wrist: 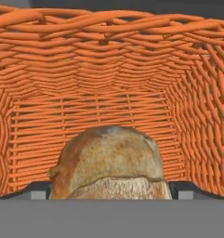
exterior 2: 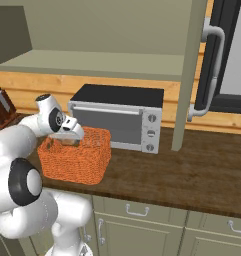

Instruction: Open the cabinet, pick up the bread from the cabinet and place it in the basket. Then move the basket to the dining counter.

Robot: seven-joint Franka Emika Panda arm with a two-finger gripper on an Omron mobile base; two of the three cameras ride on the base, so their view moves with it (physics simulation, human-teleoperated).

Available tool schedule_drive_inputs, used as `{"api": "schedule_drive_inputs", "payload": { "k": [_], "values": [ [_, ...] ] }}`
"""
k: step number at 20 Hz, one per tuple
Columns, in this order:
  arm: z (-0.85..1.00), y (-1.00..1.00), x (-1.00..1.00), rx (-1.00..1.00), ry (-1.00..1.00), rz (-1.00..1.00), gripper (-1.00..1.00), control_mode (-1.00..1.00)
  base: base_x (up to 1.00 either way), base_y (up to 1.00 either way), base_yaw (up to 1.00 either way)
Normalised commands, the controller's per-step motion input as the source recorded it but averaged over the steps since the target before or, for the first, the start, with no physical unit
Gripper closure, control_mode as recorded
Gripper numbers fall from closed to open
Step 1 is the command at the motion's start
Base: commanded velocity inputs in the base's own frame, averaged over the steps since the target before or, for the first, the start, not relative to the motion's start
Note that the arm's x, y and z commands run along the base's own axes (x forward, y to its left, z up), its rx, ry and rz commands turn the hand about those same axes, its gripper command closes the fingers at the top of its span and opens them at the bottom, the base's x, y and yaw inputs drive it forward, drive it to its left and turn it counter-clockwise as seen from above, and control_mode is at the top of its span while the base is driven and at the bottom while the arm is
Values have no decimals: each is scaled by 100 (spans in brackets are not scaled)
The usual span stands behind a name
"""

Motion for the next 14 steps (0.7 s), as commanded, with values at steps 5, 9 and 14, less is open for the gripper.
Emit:
{"api": "schedule_drive_inputs", "payload": {
  "k": [5, 9, 14],
  "values": [
    [-44, -3, 30, 0, 13, 0, 100, -100, 0, 0, 0],
    [-34, 0, 4, 2, 9, 0, 100, -100, 0, 0, 0],
    [-18, 0, 0, 2, 5, 0, -100, -100, 0, 0, 0]
  ]
}}
